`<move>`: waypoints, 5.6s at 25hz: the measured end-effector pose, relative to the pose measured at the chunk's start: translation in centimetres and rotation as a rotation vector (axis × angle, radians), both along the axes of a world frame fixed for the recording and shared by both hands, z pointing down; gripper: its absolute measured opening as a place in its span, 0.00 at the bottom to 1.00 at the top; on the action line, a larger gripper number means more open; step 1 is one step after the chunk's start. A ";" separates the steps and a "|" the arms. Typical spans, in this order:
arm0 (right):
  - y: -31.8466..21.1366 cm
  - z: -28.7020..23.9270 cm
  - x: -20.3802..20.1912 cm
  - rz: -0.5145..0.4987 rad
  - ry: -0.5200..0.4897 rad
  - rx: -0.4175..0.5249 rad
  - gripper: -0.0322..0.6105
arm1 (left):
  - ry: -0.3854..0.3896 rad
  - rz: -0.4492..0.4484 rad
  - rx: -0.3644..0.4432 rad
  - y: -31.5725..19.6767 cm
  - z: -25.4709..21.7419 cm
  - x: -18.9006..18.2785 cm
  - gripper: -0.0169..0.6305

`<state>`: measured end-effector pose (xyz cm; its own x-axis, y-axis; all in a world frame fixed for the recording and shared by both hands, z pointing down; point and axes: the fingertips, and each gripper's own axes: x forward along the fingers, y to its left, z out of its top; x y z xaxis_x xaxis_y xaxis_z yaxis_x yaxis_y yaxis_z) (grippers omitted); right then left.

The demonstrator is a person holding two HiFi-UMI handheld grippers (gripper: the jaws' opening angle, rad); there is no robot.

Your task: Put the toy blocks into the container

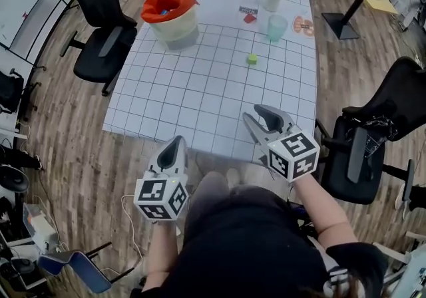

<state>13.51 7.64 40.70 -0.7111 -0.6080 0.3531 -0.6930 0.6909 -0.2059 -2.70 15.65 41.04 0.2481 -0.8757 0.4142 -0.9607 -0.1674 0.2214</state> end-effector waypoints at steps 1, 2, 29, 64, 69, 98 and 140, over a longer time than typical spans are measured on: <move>-0.7 0.2 0.3 0.014 -0.002 -0.008 0.28 | 0.002 0.011 -0.007 -0.6 0.0 0.1 0.07; -1.4 0.3 0.6 0.028 0.000 -0.013 0.28 | -0.001 0.017 -0.011 -1.2 0.1 0.1 0.07; -18.1 8.0 1.4 0.483 0.169 -0.164 0.34 | -0.168 0.382 -0.072 -23.6 4.5 -5.4 0.07; -25.6 15.9 2.9 0.632 0.329 -0.250 0.32 | -0.121 0.476 -0.174 -28.5 9.7 -3.4 0.07; -25.4 15.1 2.9 0.605 0.329 -0.231 0.29 | -0.125 0.471 -0.175 -28.3 9.6 -3.1 0.07; -23.2 -2.7 -9.1 0.399 0.211 0.046 0.29 | -0.096 0.385 0.026 -28.4 -0.3 -10.5 0.07; -31.2 -7.0 -23.4 0.186 0.181 0.277 0.31 | -0.098 0.213 0.038 -30.1 -0.8 -17.9 0.07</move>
